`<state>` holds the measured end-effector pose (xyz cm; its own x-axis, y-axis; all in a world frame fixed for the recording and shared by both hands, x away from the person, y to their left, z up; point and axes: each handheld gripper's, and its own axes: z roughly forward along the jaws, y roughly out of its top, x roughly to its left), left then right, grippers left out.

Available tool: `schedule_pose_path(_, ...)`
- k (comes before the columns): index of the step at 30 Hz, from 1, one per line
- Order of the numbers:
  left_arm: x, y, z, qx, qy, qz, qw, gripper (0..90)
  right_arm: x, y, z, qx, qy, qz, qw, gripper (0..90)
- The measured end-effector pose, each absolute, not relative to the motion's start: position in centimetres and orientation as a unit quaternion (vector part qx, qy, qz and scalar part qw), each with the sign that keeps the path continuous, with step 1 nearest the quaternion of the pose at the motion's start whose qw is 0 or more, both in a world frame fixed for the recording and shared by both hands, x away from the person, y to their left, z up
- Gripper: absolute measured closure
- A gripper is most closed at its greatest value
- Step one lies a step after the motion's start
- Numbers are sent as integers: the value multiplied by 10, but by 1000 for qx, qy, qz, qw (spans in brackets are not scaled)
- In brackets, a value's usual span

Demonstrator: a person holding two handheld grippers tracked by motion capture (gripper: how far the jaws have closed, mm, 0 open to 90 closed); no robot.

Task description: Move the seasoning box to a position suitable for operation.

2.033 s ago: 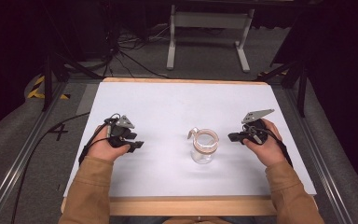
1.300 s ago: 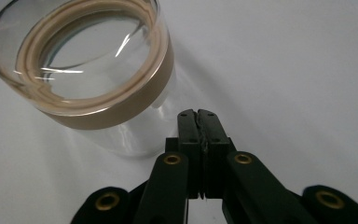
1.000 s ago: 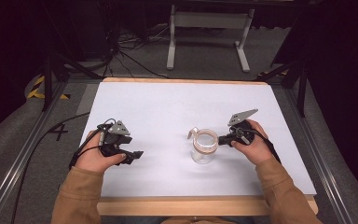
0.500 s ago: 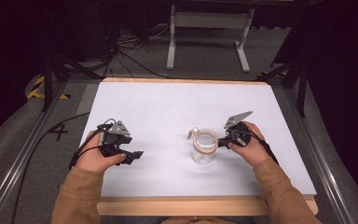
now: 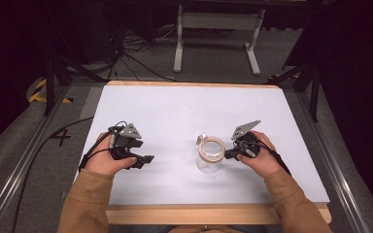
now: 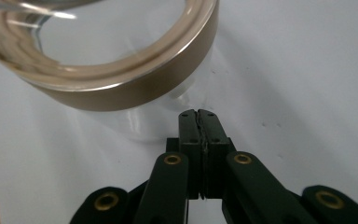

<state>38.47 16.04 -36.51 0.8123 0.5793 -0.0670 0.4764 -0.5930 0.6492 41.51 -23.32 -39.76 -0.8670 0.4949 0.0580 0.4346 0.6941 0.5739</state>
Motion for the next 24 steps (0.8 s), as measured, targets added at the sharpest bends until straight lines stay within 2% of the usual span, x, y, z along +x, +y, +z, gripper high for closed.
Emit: schedule_pose_path(24,396,145,-367,891,285,58,348,321,392,-211,-399,206,930,302,30,897)
